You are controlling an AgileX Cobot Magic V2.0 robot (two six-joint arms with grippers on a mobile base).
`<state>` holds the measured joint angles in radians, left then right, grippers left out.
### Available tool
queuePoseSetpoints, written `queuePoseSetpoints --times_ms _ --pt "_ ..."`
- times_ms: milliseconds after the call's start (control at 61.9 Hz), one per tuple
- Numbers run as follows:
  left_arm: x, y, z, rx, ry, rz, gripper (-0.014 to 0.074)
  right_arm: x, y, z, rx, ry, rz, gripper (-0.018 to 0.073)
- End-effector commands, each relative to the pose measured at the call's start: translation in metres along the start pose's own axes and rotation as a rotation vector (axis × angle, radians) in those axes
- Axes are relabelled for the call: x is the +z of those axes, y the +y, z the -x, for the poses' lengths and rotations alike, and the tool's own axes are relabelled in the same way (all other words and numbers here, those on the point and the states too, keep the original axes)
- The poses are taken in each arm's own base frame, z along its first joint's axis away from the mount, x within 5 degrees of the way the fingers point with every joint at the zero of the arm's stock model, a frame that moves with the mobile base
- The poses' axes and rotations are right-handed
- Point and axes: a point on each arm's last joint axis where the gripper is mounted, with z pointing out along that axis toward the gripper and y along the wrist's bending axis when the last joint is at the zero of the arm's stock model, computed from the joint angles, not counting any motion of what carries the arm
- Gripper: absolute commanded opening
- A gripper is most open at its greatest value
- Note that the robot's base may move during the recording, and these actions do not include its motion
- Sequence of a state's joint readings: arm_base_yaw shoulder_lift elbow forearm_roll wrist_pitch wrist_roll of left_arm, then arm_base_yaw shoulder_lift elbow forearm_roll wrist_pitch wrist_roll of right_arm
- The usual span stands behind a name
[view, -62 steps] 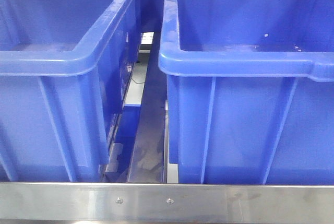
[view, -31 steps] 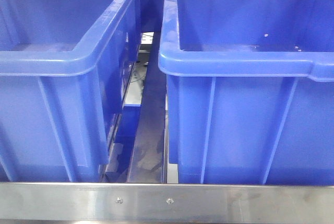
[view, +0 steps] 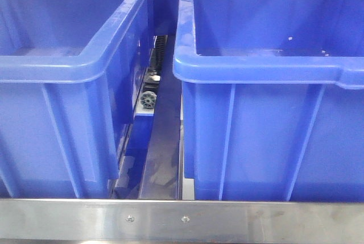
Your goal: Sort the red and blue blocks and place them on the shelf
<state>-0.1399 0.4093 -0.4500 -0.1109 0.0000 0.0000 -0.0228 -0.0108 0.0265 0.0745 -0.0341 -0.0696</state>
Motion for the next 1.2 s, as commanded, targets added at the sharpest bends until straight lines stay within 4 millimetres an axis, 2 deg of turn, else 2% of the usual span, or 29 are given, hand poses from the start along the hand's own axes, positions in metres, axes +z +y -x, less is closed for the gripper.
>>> queuePoseSetpoints --times_ms 0,695,792,905,1002,1180 --pt "0.000 -0.001 0.017 0.000 -0.107 -0.002 0.0134 -0.003 -0.001 0.017 0.005 -0.142 -0.014 0.0057" --pt "0.000 -0.001 0.017 0.000 -0.111 -0.002 0.0134 -0.003 -0.001 0.017 0.004 -0.140 -0.014 0.0057" --pt "-0.002 0.000 0.008 -0.001 -0.100 0.003 0.0134 -0.003 -0.001 0.017 0.004 -0.140 -0.014 0.0057" --pt "-0.013 0.004 -0.008 0.062 -0.105 0.032 0.0134 -0.003 -0.001 0.017 0.004 -0.138 -0.014 0.0057" --pt "-0.029 0.009 -0.029 0.146 -0.115 0.075 0.0134 -0.003 -0.001 0.017 0.004 -0.138 -0.014 0.0057" --pt "-0.049 0.014 -0.066 0.137 -0.107 0.113 0.0134 -0.003 -0.001 0.017 0.004 -0.138 -0.014 0.0057"
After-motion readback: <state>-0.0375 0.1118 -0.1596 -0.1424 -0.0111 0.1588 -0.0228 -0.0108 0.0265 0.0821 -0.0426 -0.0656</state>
